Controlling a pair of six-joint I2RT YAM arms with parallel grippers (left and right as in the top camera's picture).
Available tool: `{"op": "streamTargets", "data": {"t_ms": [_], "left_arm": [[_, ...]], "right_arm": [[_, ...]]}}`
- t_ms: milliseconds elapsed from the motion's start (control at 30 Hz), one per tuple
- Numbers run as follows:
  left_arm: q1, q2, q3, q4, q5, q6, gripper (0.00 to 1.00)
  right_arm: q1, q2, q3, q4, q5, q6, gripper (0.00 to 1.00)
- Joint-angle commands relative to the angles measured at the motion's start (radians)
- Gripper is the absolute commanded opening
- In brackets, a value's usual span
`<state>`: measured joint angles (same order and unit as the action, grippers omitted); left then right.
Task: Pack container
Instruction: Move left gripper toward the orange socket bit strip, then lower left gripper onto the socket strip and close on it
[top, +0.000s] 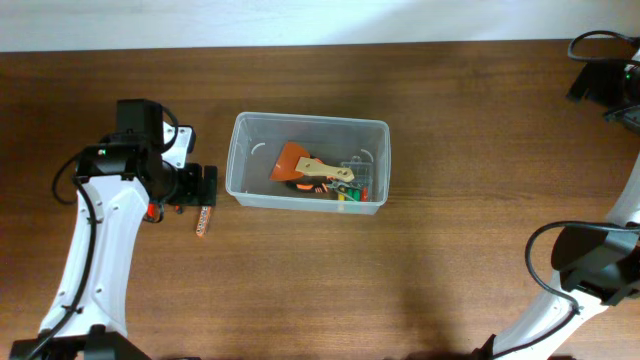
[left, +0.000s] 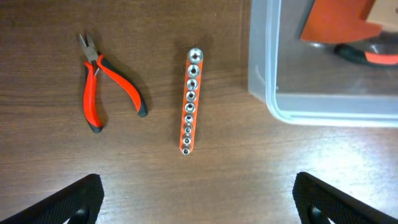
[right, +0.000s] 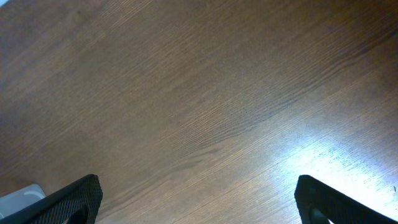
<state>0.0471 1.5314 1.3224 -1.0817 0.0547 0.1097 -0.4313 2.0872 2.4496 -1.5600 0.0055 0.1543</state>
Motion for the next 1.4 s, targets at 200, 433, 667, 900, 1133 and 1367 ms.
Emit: {"op": "streamTargets", "data": {"t_ms": [200,433,667,900,1133,1367], "left_arm": [[0.0,0.015,-0.021,0.022,0.021,0.072,0.92],[0.0,0.087,-0.095,0.079,0.021,0.132,0.73],[0.001,0.196,-0.106,0.12,0.02,0.132,0.36],[0.0,0.278,-0.106,0.179,0.021,0.132,0.36],[0.0,0.352,-0.106,0.222,0.02,0.132,0.37],[0.0,0.431,-0.108,0.241,0.02,0.132,0.37]], "right_arm": [[0.005,-0.004,-0.002,0.0,-0.002,0.005,0.99],[0.005,-0.004,-0.002,0.001,-0.002,0.005,0.99],[0.005,-0.004,-0.002,0.001,-0.002,0.005,0.99],[0.005,-0.004,-0.002,0.0,-0.002,0.005,0.99],[0.005,-0.004,-0.002,0.0,-0.002,0.005,0.99],[0.005,-0.004,-0.002,0.0,-0.002,0.005,0.99]]}}
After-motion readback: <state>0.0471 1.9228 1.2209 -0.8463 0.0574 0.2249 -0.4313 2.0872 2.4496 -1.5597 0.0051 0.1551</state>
